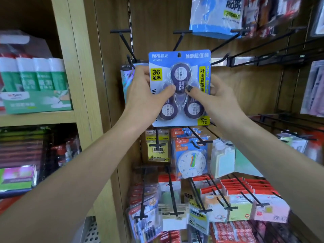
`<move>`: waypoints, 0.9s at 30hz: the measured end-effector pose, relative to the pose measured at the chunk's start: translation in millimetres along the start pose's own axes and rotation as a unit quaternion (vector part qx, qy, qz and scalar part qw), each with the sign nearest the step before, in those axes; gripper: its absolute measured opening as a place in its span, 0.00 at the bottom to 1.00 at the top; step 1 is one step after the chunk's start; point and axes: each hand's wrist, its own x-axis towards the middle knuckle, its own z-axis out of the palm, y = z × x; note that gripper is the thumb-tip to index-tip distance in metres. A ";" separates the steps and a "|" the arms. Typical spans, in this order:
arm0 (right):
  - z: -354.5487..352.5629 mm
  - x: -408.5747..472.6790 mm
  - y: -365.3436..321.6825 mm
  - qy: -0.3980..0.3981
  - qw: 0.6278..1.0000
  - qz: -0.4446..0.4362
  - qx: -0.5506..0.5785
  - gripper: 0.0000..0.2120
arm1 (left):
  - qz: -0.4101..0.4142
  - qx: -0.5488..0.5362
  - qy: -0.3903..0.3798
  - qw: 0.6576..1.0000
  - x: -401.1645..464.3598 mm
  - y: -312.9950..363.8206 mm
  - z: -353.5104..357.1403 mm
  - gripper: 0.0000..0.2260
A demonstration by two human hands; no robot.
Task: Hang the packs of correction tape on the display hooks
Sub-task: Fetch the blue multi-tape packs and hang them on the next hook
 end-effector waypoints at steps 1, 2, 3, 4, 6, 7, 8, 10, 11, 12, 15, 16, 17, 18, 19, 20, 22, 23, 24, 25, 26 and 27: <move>0.5 2.0 -0.7 0.000 1.000 0.004 0.006 0.17 | -0.001 -0.001 0.002 1.000 1.6 1.7 -0.3 0.19; 0.9 3.8 -0.9 0.000 1.000 0.009 0.009 0.17 | -0.003 0.001 0.004 1.000 3.0 2.7 -0.3 0.19; 0.9 4.9 -1.2 -0.001 1.000 0.014 0.011 0.17 | -0.006 0.004 0.005 1.000 4.3 3.1 -0.2 0.19; 0.9 5.8 -1.1 -0.003 1.000 0.019 0.011 0.16 | -0.010 0.005 0.003 1.000 5.2 3.3 0.1 0.19; 0.7 7.0 0.2 -0.001 0.999 0.034 0.010 0.13 | -0.027 0.003 -0.003 1.000 7.0 0.8 1.0 0.19; 0.8 7.9 1.1 0.000 0.999 0.041 0.011 0.11 | -0.034 0.004 -0.005 0.999 8.0 -1.2 1.7 0.18; 1.5 9.4 2.4 0.000 0.999 0.048 0.012 0.10 | -0.038 0.007 -0.004 0.999 9.2 -3.7 2.9 0.18; 4.6 14.6 6.8 0.003 0.998 0.064 0.009 0.11 | -0.046 0.012 -0.006 0.999 12.5 -9.2 6.3 0.17; 6.5 18.2 9.5 0.002 0.998 0.068 0.004 0.13 | -0.053 0.017 -0.008 0.998 15.2 -12.5 8.3 0.17; 8.4 22.7 13.1 0.002 0.998 0.070 -0.007 0.14 | -0.061 0.022 -0.011 0.998 18.5 -16.2 10.7 0.17; 13.5 37.0 25.0 0.000 0.996 0.063 -0.066 0.14 | -0.099 0.041 -0.016 0.994 29.9 -27.6 18.2 0.17; 15.1 40.9 27.9 0.000 0.994 0.062 -0.087 0.14 | -0.108 0.047 -0.019 0.993 32.7 -29.9 20.3 0.18; 16.2 44.0 30.3 0.003 0.992 0.061 -0.107 0.15 | -0.111 0.054 -0.020 0.992 35.3 -31.9 22.1 0.18; 17.1 46.7 31.9 0.003 0.991 0.057 -0.123 0.15 | -0.111 0.062 -0.021 0.992 37.3 -33.5 24.0 0.18; 17.7 48.7 33.3 0.003 0.989 0.052 -0.136 0.16 | -0.109 0.070 -0.021 0.991 39.0 -34.8 25.3 0.18; 18.4 50.4 35.2 0.003 0.989 0.047 -0.141 0.16 | -0.108 0.081 -0.019 0.991 40.2 -36.1 26.4 0.18; 19.3 51.2 37.2 -0.004 0.988 0.043 -0.151 0.16 | -0.103 0.096 -0.015 0.990 39.9 -36.6 27.5 0.17; 18.9 50.6 38.0 -0.008 0.986 0.044 -0.158 0.16 | -0.099 0.105 -0.012 0.989 38.8 -36.7 27.9 0.17; 18.0 50.9 40.0 -0.012 0.985 0.046 -0.165 0.16 | -0.093 0.116 -0.009 0.989 36.8 -36.4 28.1 0.17; 16.7 49.6 40.8 -0.015 0.984 0.051 -0.169 0.16 | -0.088 0.124 -0.010 0.988 34.1 -36.2 27.6 0.18; 14.9 47.5 41.0 -0.017 0.983 0.059 -0.172 0.17 | -0.087 0.125 -0.014 0.988 30.3 -35.5 26.8 0.19; 13.2 43.7 41.0 -0.016 0.982 0.065 -0.178 0.17 | -0.087 0.124 -0.020 0.988 24.8 -33.9 24.3 0.22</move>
